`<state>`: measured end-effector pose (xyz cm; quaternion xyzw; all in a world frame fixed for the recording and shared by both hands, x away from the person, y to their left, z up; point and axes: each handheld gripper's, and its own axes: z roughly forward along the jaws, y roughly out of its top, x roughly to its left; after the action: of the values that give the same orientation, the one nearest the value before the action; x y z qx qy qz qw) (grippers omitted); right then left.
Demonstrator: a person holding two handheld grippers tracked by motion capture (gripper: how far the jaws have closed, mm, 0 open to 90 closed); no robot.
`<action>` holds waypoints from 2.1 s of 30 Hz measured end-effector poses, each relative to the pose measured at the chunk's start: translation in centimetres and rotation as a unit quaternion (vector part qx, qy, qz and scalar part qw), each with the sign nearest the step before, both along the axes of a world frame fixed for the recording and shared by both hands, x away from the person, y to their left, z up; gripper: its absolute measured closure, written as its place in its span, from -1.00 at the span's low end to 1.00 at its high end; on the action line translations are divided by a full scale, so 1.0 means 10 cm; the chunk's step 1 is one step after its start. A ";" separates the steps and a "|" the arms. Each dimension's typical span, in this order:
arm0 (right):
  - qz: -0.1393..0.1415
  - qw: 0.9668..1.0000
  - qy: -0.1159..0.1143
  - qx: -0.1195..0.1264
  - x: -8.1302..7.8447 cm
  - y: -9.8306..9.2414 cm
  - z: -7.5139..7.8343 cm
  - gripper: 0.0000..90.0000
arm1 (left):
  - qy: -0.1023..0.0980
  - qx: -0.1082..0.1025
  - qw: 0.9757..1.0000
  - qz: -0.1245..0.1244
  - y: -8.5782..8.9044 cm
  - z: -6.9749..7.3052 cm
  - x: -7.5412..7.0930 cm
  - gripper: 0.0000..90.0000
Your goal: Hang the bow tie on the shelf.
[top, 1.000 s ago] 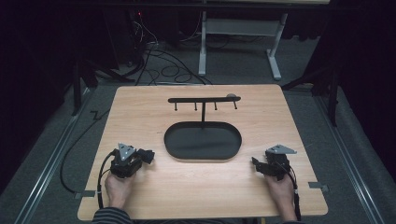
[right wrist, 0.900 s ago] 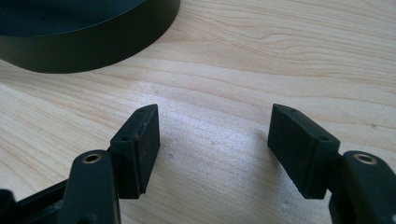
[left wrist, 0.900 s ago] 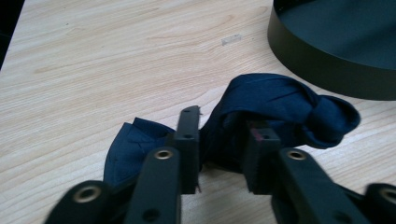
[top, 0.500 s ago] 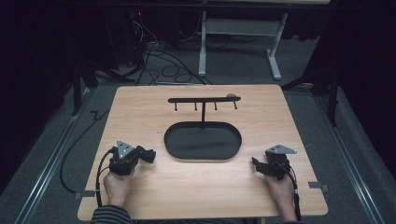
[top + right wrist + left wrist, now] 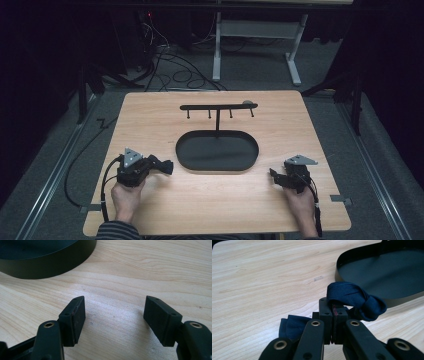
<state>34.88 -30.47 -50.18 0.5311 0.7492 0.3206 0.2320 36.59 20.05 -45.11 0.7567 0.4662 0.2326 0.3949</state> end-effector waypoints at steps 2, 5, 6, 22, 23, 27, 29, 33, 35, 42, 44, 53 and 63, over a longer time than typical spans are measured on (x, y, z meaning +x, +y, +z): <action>0.000 1.000 0.000 0.000 0.00 0.00 0.00 -0.21 | 0.003 -0.009 1.000 -0.007 -0.01 0.07 -0.01 0.97; 0.000 1.000 0.000 0.000 0.00 0.00 0.00 -0.21 | 0.006 -0.020 1.000 -0.013 -0.01 0.13 -0.02 0.98; 0.000 1.000 0.000 0.000 0.00 0.00 0.00 -0.21 | 0.006 -0.020 1.000 -0.013 -0.01 0.13 -0.02 0.98; 0.000 1.000 0.000 0.001 0.00 0.00 0.00 -0.21 | -0.003 -0.048 0.998 -0.041 -0.14 0.41 -0.03 0.98; 0.000 1.000 0.000 0.001 0.00 0.00 0.00 -0.21 | -0.003 -0.051 0.998 -0.045 -0.15 0.44 -0.03 0.98; 0.000 1.000 0.000 0.001 0.00 0.00 0.00 -0.21 | -0.007 -0.053 0.997 -0.050 -0.16 0.51 -0.02 0.98; 0.000 1.000 0.000 0.002 0.00 0.00 0.00 -0.21 | -0.008 -0.054 0.997 -0.050 -0.17 0.53 -0.02 0.98; 0.000 1.000 0.000 0.001 0.00 0.00 0.00 -0.21 | -0.010 -0.063 0.997 -0.052 -0.17 0.59 -0.01 0.98; 0.000 1.000 0.000 0.002 0.00 0.00 0.00 -0.21 | -0.012 -0.066 0.996 -0.054 -0.18 0.62 -0.01 0.98; 0.001 1.000 0.000 0.002 0.00 -0.01 0.00 -0.21 | -0.011 -0.070 0.995 -0.063 -0.22 0.68 0.03 0.98; 0.001 1.000 -0.001 0.002 0.00 -0.01 0.00 -0.21 | -0.010 -0.076 0.995 -0.067 -0.25 0.72 0.06 0.98; 0.001 1.000 0.001 0.006 0.00 -0.01 0.00 -0.21 | -0.012 -0.068 0.995 -0.078 -0.36 0.80 0.13 0.98; 0.001 1.000 0.001 0.007 0.00 -0.01 0.00 -0.21 | -0.003 -0.071 0.994 -0.085 -0.44 0.85 0.22 0.98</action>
<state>34.89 -30.61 -50.17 0.5325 0.7476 0.3252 0.2276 38.80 15.65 -36.64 0.7628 0.4141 0.1669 0.4679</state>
